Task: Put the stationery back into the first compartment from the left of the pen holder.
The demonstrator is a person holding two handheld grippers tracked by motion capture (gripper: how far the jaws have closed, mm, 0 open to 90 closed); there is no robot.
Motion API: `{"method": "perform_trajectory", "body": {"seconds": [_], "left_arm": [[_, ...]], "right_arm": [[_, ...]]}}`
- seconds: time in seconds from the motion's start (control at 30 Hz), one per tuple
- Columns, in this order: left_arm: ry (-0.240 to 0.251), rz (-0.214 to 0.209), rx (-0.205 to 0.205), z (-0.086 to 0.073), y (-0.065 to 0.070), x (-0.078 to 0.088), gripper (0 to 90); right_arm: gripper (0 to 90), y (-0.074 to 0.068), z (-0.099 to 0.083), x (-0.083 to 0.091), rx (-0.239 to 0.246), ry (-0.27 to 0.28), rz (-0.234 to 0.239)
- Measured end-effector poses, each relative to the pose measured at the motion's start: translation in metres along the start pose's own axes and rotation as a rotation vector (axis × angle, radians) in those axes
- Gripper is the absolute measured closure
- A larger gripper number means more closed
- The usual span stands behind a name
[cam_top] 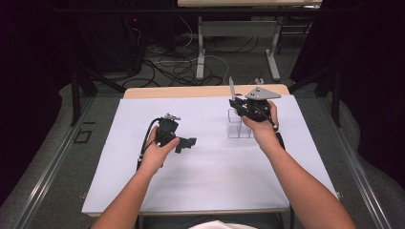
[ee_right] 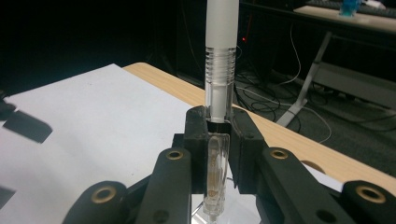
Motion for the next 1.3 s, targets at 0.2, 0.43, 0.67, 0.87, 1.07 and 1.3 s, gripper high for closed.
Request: {"method": "perform_trajectory", "body": {"seconds": [0.2,0.43,0.67,0.87,1.07,1.3], "left_arm": [[-0.005,-0.003,-0.003,-0.001,0.0,-0.002,0.3],[-0.003,-0.005,0.005,-0.001,0.0,-0.002,0.3],[0.001,-0.005,-0.003,-0.001,-0.001,-0.001,0.3],[0.0,-0.002,0.009,-0.001,-0.002,0.0,0.3],[0.008,-0.003,0.024,-0.001,-0.004,0.001,0.3],[0.008,0.001,0.027,-0.001,-0.011,0.003,0.3]], "right_arm": [[79.1,0.012,-0.013,-0.016,-0.078,-0.037,-0.025],[79.1,0.019,-0.029,-0.029,-0.123,-0.099,-0.042],[78.9,0.009,-0.043,-0.032,-0.139,-0.178,-0.022],[69.8,0.012,-0.05,-0.027,-0.14,-0.201,-0.028],[54.0,0.013,-0.039,-0.013,-0.099,-0.155,-0.022],[28.5,0.015,-0.038,0.012,-0.15,-0.15,-0.023]]}}
Point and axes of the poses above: each handheld gripper's, and its own axes: x roughly backward along the jaws, z roughly out of its top, y roughly to its right, the point moved 5 cm from there along -x, roughly forward along the jaws, and after that the axes turned 5 degrees about x, right-handed, at the moved point
